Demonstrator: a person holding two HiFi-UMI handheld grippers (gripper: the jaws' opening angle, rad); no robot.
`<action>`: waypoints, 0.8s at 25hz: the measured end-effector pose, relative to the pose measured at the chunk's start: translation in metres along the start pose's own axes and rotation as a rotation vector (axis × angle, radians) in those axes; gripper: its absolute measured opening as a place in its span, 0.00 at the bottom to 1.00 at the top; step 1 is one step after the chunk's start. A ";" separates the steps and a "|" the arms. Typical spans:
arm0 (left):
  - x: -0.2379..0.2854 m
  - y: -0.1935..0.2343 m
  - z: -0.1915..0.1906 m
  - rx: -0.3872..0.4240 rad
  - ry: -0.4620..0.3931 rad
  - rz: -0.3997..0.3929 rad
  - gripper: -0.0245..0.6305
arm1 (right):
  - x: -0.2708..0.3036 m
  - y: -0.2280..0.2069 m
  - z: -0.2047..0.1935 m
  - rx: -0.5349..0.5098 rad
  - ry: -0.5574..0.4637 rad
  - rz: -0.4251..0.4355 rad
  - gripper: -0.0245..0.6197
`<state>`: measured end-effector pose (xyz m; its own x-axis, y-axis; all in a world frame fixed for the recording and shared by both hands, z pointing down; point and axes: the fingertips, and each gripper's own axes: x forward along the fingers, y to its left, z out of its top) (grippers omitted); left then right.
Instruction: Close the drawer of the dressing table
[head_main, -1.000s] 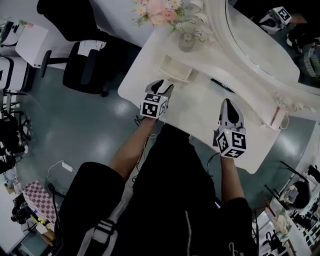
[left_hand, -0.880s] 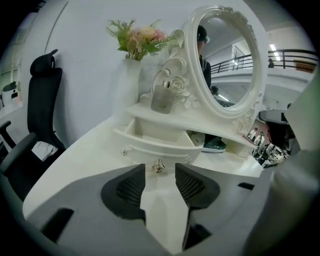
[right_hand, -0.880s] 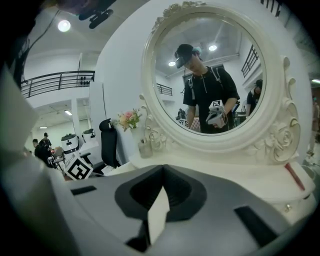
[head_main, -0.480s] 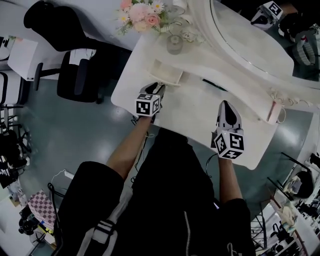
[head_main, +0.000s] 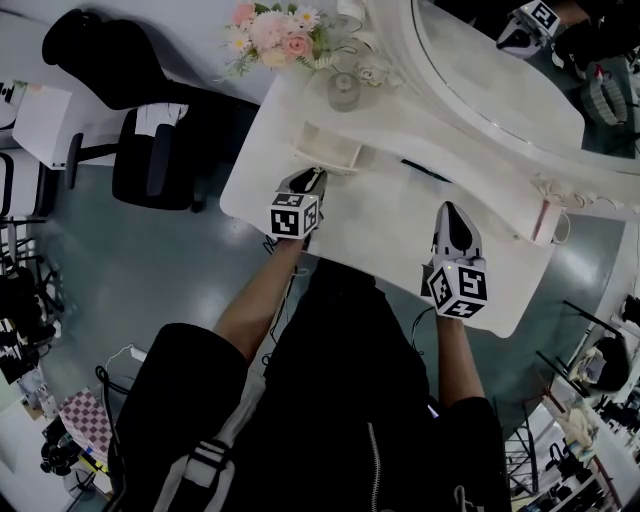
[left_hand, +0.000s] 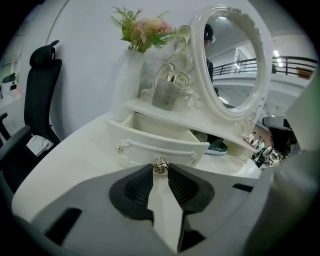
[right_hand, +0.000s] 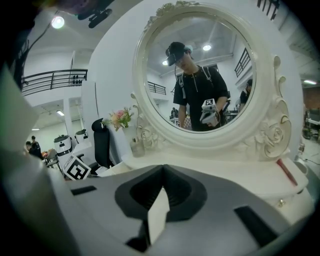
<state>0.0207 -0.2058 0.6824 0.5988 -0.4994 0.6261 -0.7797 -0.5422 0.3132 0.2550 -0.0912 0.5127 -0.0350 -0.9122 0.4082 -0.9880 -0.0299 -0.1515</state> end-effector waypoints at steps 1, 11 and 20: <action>0.000 0.000 0.001 0.001 -0.002 0.001 0.18 | 0.000 0.000 0.001 0.000 -0.001 0.001 0.04; -0.004 0.003 0.012 0.084 -0.044 0.038 0.18 | 0.002 0.000 0.005 0.003 -0.002 -0.004 0.04; -0.003 0.000 0.006 0.189 -0.054 0.070 0.18 | 0.002 -0.002 0.003 0.004 0.002 -0.011 0.04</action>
<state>0.0200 -0.2079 0.6764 0.5573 -0.5730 0.6010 -0.7745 -0.6196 0.1274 0.2572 -0.0945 0.5112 -0.0249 -0.9109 0.4119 -0.9877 -0.0413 -0.1511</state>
